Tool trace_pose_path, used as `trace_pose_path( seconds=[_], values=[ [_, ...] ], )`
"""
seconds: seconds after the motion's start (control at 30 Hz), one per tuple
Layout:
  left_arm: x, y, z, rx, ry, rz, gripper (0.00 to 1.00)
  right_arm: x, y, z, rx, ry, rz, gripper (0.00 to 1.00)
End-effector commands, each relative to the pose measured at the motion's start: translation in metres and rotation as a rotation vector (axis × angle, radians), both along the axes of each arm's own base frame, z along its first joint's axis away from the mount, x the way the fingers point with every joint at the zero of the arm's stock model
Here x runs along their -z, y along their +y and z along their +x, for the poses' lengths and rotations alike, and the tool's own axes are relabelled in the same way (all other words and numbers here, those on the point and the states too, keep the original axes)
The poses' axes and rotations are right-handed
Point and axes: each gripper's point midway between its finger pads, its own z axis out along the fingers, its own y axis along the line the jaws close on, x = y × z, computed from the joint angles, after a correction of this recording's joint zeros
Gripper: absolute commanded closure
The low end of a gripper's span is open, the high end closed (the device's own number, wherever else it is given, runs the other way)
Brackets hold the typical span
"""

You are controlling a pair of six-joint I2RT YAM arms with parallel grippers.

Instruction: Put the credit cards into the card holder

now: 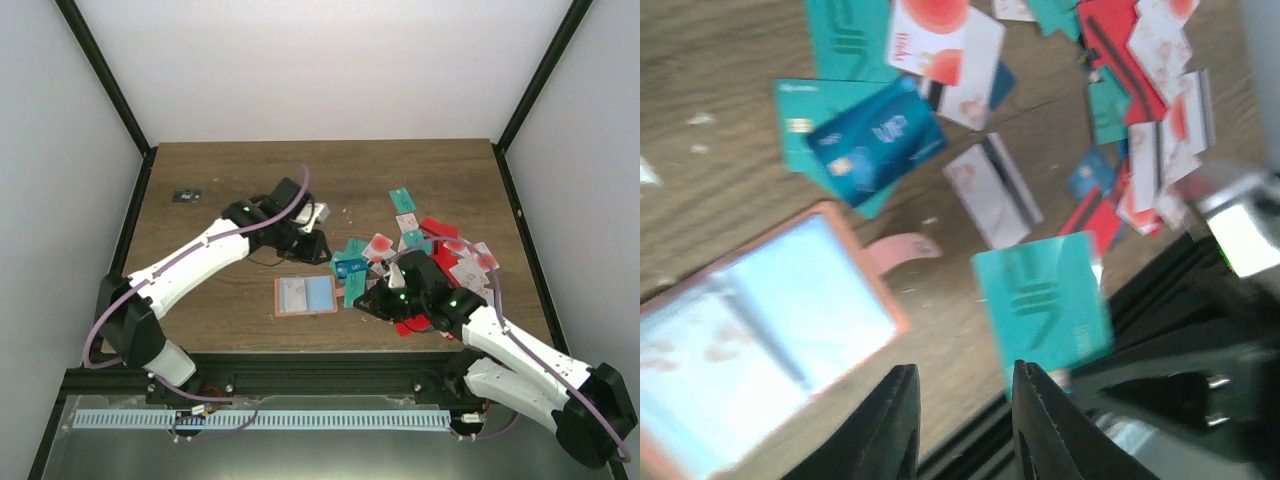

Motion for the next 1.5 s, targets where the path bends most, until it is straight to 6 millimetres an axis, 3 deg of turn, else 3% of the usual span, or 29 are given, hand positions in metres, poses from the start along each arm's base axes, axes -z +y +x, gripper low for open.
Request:
trace_pose_path(
  seconds=[0.0, 0.13, 0.27, 0.37, 0.6, 0.9, 1.1, 1.47],
  values=[
    [0.001, 0.045, 0.005, -0.062, 0.002, 0.059, 0.61, -0.036, 0.006, 0.028, -0.004, -0.135, -0.017, 0.99],
    [-0.014, 0.067, 0.017, -0.111, -0.04, 0.043, 0.34, -0.055, 0.012, 0.044, -0.008, -0.175, -0.01, 0.99],
    [-0.033, 0.077, 0.024, -0.137, -0.067, -0.037, 0.27, -0.078, 0.017, 0.058, -0.019, -0.217, 0.021, 0.99],
    [-0.051, 0.078, 0.029, -0.144, -0.078, -0.148, 0.27, -0.102, 0.024, 0.065, -0.051, -0.286, 0.083, 0.99],
    [-0.122, 0.073, 0.025, -0.101, -0.142, -0.489, 0.28, -0.169, 0.039, 0.071, -0.135, -0.46, 0.26, 0.99],
    [-0.194, 0.071, -0.001, 0.025, -0.254, -0.742, 0.37, -0.225, 0.047, 0.044, -0.272, -0.616, 0.473, 0.99],
    [-0.213, 0.074, -0.015, 0.062, -0.296, -0.779, 0.4, -0.246, 0.046, 0.032, -0.317, -0.675, 0.55, 0.99],
    [-0.221, 0.06, -0.035, 0.166, -0.269, -0.833, 0.5, -0.267, 0.05, 0.018, -0.426, -0.713, 0.632, 0.99]
  ],
)
